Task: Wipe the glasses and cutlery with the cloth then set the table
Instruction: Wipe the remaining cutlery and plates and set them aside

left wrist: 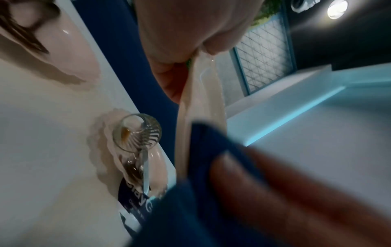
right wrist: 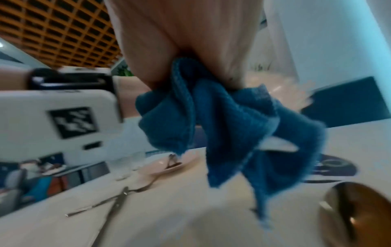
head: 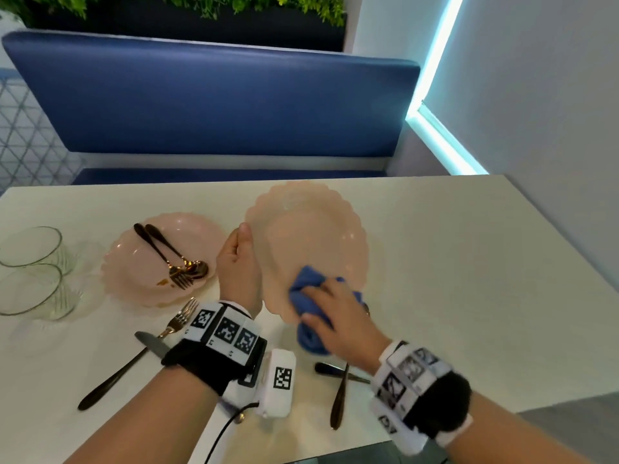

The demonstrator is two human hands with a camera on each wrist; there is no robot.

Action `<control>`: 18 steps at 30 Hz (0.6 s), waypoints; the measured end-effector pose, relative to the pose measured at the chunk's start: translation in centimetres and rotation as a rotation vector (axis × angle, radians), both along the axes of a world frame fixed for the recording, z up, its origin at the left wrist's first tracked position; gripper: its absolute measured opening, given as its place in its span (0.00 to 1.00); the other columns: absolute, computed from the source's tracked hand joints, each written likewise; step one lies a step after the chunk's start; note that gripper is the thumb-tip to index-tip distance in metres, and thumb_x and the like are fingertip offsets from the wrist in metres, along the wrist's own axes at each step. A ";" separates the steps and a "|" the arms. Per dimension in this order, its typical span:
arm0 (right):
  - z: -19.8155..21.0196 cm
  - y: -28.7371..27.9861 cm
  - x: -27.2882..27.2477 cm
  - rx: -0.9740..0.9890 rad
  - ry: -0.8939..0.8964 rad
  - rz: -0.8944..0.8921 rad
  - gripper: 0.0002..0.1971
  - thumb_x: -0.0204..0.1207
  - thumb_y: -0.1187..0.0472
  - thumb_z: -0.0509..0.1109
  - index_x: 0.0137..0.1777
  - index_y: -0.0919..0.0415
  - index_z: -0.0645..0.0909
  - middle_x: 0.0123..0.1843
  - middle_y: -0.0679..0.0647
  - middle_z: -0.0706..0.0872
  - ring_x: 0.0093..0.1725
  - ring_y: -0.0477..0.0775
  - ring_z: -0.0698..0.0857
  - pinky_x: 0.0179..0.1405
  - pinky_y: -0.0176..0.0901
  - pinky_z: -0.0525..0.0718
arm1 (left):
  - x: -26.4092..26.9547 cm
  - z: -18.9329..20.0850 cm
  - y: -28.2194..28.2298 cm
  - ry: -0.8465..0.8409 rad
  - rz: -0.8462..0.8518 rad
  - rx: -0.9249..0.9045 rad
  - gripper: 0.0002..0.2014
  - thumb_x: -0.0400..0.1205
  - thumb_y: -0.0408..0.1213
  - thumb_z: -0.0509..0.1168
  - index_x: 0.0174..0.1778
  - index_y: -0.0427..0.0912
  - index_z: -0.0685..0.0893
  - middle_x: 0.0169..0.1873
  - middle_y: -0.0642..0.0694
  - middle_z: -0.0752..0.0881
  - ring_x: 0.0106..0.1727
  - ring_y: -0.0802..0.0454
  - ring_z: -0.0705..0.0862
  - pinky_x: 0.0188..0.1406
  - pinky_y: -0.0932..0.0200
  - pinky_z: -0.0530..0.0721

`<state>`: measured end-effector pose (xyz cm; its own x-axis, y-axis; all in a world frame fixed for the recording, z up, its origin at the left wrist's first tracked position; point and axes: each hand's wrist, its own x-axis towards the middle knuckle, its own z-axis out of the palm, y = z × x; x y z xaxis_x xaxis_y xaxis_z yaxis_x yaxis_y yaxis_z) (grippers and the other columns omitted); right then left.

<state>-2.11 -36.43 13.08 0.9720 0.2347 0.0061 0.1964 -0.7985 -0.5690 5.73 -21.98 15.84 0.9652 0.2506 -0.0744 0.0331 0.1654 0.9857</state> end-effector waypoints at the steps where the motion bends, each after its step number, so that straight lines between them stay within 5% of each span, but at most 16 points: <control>1: 0.2 0.6 -0.2 0.035 -0.041 0.034 0.29 0.74 0.46 0.52 0.70 0.59 0.76 0.64 0.60 0.75 0.62 0.58 0.72 0.65 0.35 0.62 | -0.1 0.1 -0.9 -0.021 -0.018 0.021 0.16 0.87 0.43 0.53 0.37 0.46 0.80 0.34 0.48 0.80 0.36 0.56 0.77 0.40 0.60 0.78; 3: 1.3 0.4 0.9 0.087 -0.184 0.039 0.26 0.76 0.54 0.56 0.71 0.62 0.76 0.73 0.63 0.70 0.70 0.57 0.67 0.73 0.25 0.52 | -0.5 0.6 -2.8 -0.074 -0.073 0.045 0.15 0.87 0.41 0.52 0.44 0.41 0.82 0.37 0.49 0.82 0.34 0.65 0.79 0.40 0.67 0.79; 5: 2.5 -1.6 2.9 -0.032 -0.217 0.008 0.27 0.79 0.53 0.57 0.78 0.59 0.67 0.82 0.65 0.56 0.82 0.60 0.55 0.81 0.42 0.47 | -0.8 1.3 -4.3 -0.110 -0.145 0.035 0.14 0.87 0.39 0.52 0.44 0.44 0.82 0.37 0.55 0.85 0.34 0.71 0.82 0.38 0.75 0.79; 7: 3.2 -4.5 4.3 -0.267 -0.151 -0.075 0.33 0.78 0.41 0.49 0.82 0.50 0.54 0.85 0.58 0.47 0.84 0.58 0.48 0.79 0.59 0.51 | -1.1 1.9 -5.3 -0.152 -0.190 0.082 0.15 0.87 0.38 0.53 0.39 0.51 0.81 0.33 0.62 0.85 0.35 0.74 0.80 0.38 0.78 0.77; 10: 3.0 -8.6 3.8 -0.386 -0.114 -0.233 0.39 0.71 0.37 0.38 0.83 0.49 0.50 0.85 0.53 0.54 0.83 0.54 0.56 0.76 0.63 0.57 | -1.2 2.3 -6.1 -0.150 -0.193 0.072 0.16 0.87 0.40 0.53 0.41 0.45 0.84 0.33 0.58 0.81 0.36 0.64 0.77 0.35 0.72 0.77; 13: 1.7 -9.6 0.6 -0.265 -0.024 -0.294 0.29 0.80 0.47 0.48 0.80 0.55 0.60 0.78 0.58 0.68 0.75 0.61 0.68 0.74 0.59 0.66 | -0.9 2.0 -6.2 -0.050 -0.135 -0.016 0.21 0.86 0.45 0.54 0.54 0.28 0.81 0.32 0.53 0.80 0.34 0.58 0.76 0.31 0.71 0.78; 16: 1.0 -6.4 -2.9 -0.084 -0.050 -0.171 0.20 0.80 0.62 0.55 0.70 0.67 0.74 0.64 0.65 0.80 0.61 0.67 0.80 0.65 0.45 0.72 | -1.3 1.0 -7.1 -0.010 -0.095 -0.045 0.20 0.85 0.47 0.56 0.57 0.36 0.84 0.47 0.42 0.86 0.45 0.53 0.80 0.47 0.60 0.82; 18: 0.6 -5.0 -4.0 0.014 -0.038 -0.095 0.22 0.79 0.61 0.57 0.71 0.66 0.74 0.66 0.63 0.77 0.62 0.63 0.79 0.62 0.29 0.67 | -2.0 1.1 -8.2 -0.055 -0.096 -0.011 0.17 0.86 0.43 0.55 0.49 0.37 0.86 0.42 0.46 0.84 0.41 0.61 0.79 0.44 0.66 0.79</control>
<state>-6.07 -41.39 13.66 0.9890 0.1408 0.0464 0.1418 -0.8068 -0.5736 3.77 -30.21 16.91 0.9875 0.1561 -0.0225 -0.0052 0.1752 0.9845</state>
